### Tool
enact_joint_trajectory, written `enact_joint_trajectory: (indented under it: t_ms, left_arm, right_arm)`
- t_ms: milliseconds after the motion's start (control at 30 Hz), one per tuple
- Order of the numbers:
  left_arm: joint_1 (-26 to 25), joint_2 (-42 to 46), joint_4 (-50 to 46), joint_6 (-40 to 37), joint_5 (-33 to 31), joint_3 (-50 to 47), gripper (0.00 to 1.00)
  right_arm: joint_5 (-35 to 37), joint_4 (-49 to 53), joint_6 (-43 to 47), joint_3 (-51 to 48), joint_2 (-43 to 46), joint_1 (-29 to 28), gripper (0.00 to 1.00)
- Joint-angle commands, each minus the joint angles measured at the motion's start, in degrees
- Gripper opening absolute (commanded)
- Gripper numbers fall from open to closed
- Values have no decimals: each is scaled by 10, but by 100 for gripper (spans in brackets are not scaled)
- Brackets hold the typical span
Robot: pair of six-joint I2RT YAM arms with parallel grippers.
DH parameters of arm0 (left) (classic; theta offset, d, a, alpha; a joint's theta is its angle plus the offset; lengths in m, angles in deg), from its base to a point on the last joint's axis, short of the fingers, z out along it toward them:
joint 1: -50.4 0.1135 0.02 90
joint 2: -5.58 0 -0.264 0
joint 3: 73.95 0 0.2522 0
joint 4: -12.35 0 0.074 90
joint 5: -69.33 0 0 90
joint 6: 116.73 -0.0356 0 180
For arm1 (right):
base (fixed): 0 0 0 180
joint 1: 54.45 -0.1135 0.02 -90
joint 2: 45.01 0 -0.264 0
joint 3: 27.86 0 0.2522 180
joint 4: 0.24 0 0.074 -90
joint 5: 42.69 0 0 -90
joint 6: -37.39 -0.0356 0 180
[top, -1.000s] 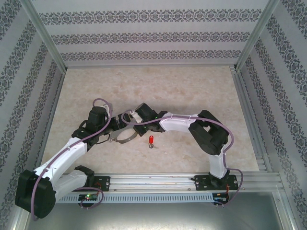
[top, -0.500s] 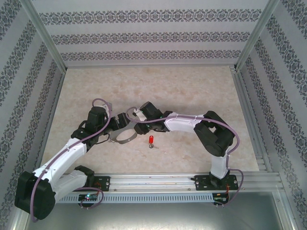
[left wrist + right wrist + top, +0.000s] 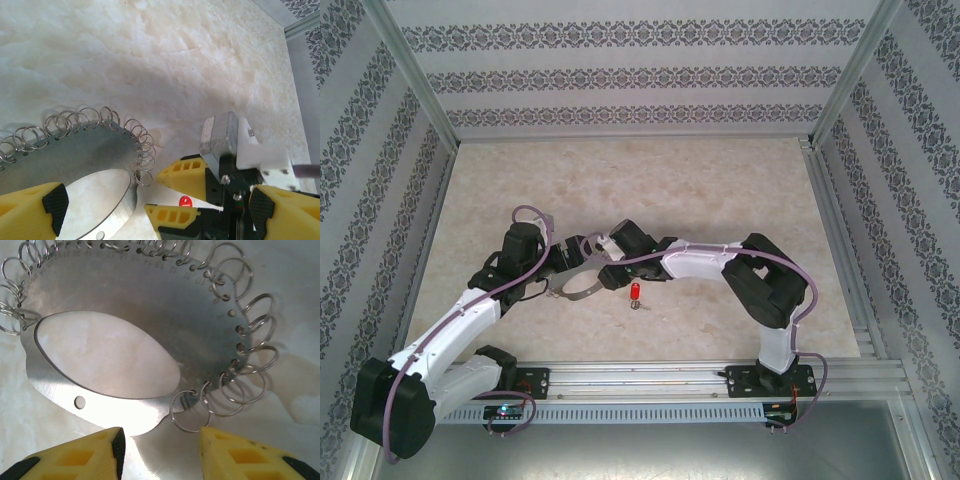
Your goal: Put the keys on the keyring
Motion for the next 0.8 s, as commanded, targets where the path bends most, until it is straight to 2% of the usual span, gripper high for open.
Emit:
enact_joint_trajectory:
  t_ms: [0, 500, 600, 767]
  left_arm:
    - [-4, 4, -3, 3, -3, 12, 95]
    - [-3, 2, -1, 3, -2, 14, 95]
    - [-4, 2, 0, 3, -1, 13, 95]
    - [-3, 2, 0, 3, -2, 12, 95]
  right_arm:
    - [28, 17, 23, 7, -5, -7, 44]
    - [74, 33, 45, 42, -38, -11, 43]
    - [76, 32, 47, 46, -41, -11, 40]
    - [77, 34, 49, 52, -42, -11, 31]
